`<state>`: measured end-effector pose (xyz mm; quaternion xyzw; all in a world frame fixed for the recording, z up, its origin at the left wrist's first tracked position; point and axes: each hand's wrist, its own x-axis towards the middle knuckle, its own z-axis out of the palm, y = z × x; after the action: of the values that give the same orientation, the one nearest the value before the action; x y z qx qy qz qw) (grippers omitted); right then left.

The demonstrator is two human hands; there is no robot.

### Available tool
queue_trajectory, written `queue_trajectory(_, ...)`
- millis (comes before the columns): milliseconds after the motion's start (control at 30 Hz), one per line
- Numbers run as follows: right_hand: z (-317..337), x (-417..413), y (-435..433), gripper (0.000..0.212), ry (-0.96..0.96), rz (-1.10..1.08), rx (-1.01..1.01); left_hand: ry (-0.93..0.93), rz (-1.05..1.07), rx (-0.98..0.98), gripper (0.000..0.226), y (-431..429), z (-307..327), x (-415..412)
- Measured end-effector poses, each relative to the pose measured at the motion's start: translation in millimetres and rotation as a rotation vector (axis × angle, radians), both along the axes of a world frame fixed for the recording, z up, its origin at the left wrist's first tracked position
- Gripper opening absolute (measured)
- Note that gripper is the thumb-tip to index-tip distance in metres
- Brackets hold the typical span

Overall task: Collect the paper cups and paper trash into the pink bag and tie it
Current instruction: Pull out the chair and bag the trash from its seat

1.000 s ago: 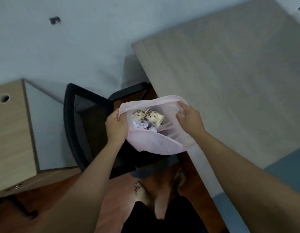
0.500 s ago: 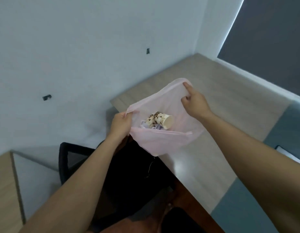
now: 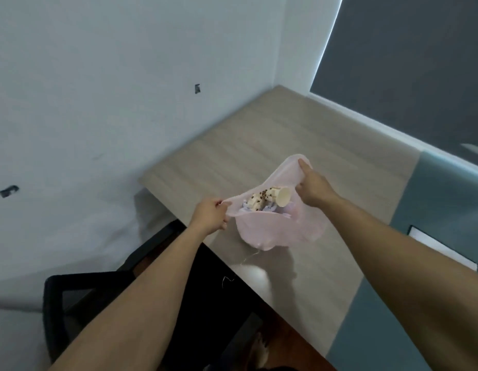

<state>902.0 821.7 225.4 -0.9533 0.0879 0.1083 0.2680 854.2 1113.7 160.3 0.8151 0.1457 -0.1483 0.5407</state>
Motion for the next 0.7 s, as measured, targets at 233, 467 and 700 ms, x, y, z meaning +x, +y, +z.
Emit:
queue_trajectory(233,-9,-14,2,0.058,-0.018,-0.098,-0.002,-0.008,-0.077,-0.139,0.028,31,-15,-11)
queue_trajectory(467,4,-63,49,0.048,-0.041,-0.196,-0.181,0.000,-0.281,0.032,0.030,108,-9,-32)
queue_trajectory(700,-11,-162,146,0.062,-0.045,-0.223,-0.176,-0.062,-0.578,0.227,0.023,207,6,-81)
